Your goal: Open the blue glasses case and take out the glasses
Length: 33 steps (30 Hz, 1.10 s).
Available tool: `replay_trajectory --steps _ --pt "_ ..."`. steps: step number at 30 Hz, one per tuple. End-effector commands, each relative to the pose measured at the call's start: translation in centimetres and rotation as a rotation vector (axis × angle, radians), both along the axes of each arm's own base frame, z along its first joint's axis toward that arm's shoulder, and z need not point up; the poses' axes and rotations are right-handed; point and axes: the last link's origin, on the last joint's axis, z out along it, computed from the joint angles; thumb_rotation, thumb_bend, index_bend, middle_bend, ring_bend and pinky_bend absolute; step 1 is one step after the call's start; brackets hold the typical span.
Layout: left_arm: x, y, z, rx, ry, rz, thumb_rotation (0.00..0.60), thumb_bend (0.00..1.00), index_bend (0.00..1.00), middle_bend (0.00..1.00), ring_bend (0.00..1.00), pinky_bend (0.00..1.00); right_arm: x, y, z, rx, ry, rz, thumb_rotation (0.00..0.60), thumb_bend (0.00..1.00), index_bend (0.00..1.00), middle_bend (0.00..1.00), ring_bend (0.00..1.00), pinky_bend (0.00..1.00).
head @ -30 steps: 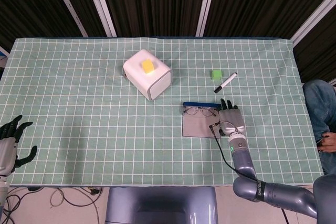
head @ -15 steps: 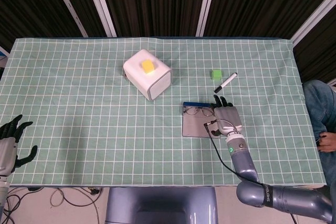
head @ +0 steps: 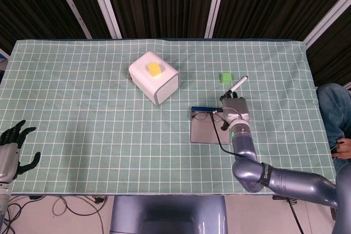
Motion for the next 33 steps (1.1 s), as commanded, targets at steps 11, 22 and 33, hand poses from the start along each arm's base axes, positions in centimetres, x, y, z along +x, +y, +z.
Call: replay_trajectory --steps 11,22,33 --pt "-0.1 0.2 0.0 -0.006 -0.014 0.025 0.6 0.38 0.18 0.0 0.0 0.0 1.7 -3.6 -1.9 -0.022 -0.015 -0.015 0.6 0.29 0.24 0.27 0.11 0.21" --pt "-0.2 0.3 -0.1 -0.019 -0.018 0.038 0.6 0.38 0.18 0.0 0.0 0.0 2.5 -4.6 -4.1 -0.038 -0.021 -0.027 0.6 0.18 0.35 0.36 0.14 0.21" --pt "-0.2 0.4 0.0 -0.02 -0.024 0.035 0.6 0.38 0.18 0.0 0.0 0.0 2.1 -4.7 -5.3 -0.045 0.003 -0.006 0.6 0.26 0.4 0.39 0.16 0.21"
